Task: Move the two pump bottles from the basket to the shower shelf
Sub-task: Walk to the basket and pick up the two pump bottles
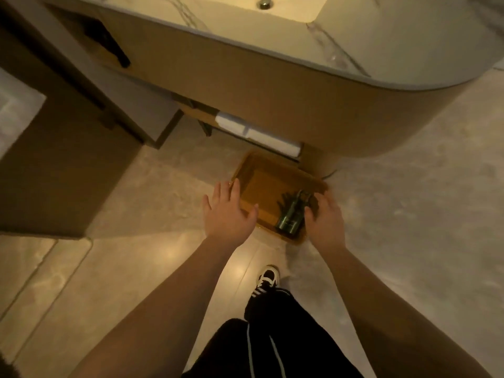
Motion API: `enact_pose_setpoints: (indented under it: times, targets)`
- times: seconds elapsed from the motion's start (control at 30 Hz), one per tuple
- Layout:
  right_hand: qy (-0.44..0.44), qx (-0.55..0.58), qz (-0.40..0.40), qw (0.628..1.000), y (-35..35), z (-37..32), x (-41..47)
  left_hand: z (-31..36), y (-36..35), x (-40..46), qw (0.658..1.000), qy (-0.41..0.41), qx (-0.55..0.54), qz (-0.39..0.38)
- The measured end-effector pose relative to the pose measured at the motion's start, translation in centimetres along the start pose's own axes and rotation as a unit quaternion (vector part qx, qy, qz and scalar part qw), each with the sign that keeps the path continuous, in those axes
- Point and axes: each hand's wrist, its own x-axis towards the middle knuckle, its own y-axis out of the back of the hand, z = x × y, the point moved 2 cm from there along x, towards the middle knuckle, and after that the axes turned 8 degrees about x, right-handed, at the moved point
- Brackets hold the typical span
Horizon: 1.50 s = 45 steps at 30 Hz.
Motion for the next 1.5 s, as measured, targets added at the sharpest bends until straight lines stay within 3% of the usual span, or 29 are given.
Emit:
enact_pose_setpoints:
  times: [0.5, 0.77, 1.07, 1.5]
  targets:
    - [-0.167, 0.033, 0.099, 0.981, -5.1, -2.3, 0.8, -1.1, -1.8, 10.3, 0.985, -0.169, 0.01, -0.04]
    - [-0.24, 0.05, 0.141, 0.959, -11.0, -0.4, 3.7, -1.5, -8.0, 16.1, 0.964, -0.247, 0.03, -0.097]
    - [-0.261, 0.063, 0.129, 0.955, -20.9, 11.7, 9.7, 1.4, -24.9, 20.2, 0.958, -0.249, 0.013, -0.141]
    - [-0.201, 0.027, 0.084, 0.976, -33.6, 32.4, 21.1, 9.8, -55.7, 26.4, 0.957, -0.184, 0.01, -0.225]
